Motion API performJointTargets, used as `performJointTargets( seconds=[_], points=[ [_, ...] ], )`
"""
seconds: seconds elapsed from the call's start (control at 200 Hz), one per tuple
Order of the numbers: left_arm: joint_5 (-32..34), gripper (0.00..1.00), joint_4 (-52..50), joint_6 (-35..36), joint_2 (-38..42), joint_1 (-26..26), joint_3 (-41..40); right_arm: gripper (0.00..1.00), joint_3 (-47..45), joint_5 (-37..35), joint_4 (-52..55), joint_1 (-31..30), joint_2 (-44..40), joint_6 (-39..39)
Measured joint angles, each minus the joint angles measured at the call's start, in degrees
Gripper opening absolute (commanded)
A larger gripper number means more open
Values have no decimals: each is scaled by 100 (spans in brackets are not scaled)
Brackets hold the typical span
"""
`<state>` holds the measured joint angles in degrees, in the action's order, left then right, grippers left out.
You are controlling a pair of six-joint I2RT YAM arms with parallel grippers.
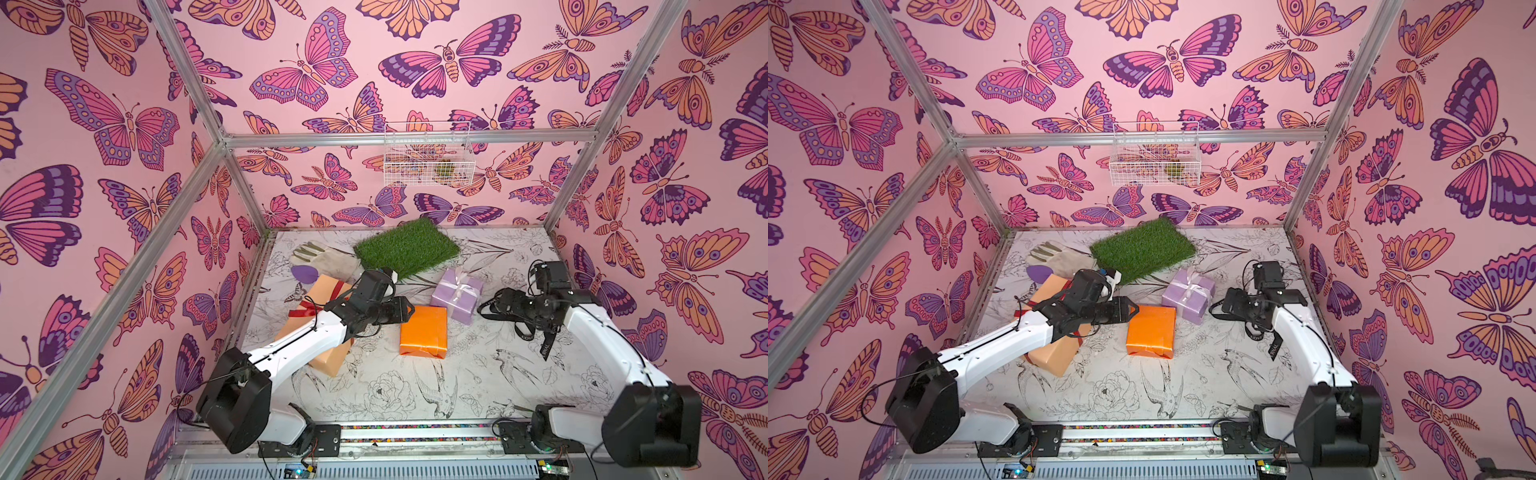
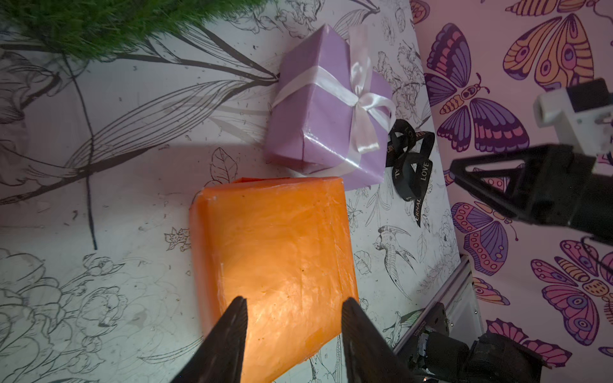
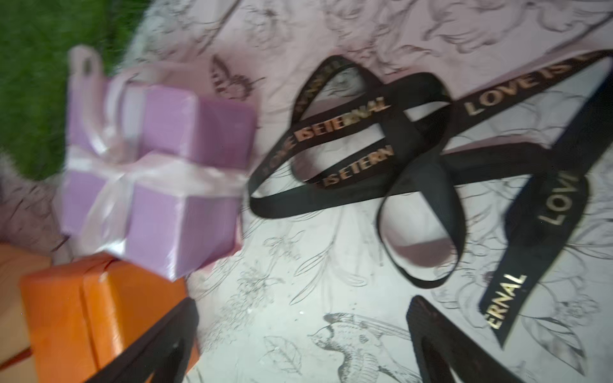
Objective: Untie the ribbon bows on the gift boxes
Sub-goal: Place the ribbon at the center of the board, then move the gift box to the center of the board.
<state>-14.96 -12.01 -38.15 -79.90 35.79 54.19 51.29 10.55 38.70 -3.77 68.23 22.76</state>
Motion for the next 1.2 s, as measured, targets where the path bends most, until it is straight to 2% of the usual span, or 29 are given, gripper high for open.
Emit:
performJointTargets(
  seconds=[0.09,0.13,0.155,0.175,0.195,0.31,0.436,0.531,0.596,0.696,0.771,0.921,1.202],
  points=[
    [-17,56,2,-13,160,-310,-125,94,-468,428,-83,-688,-627,166],
    [-24,63,2,-35,221,-442,-166,94,-684,579,-149,-1012,-835,295],
    [-31,77,9,-55,262,-540,-197,94,-802,654,-214,-1224,-922,393],
    [-42,96,7,4,293,-597,-216,95,-903,704,-284,-1384,-984,474],
    [-44,100,15,-39,328,-667,-240,95,-1005,741,-372,-1567,-1029,566],
    [-39,100,11,-52,605,-970,-411,95,-1508,885,-1187,-2450,-979,1132],
    [-20,100,-17,-44,1038,-1193,-529,94,-1672,872,-2203,-2959,-332,1558],
    [4,100,-79,4,1311,-1340,-529,89,-1624,802,-2953,-3171,334,1755],
    [35,100,-203,39,1473,-1460,-529,78,-1517,772,-3353,-3250,780,1851],
    [68,100,-378,57,1720,-1681,-546,63,-1150,743,-3923,-3346,1552,2028],
    [76,100,-459,55,1926,-1827,-579,57,-706,704,-4297,-3442,2092,2120],
    [94,100,-605,57,2225,-1961,-599,54,254,522,-4736,-3585,3154,2236],
    [-22,100,-752,15,2332,-2015,-605,54,1786,-70,-4638,-3541,4310,2153]
  ],
)
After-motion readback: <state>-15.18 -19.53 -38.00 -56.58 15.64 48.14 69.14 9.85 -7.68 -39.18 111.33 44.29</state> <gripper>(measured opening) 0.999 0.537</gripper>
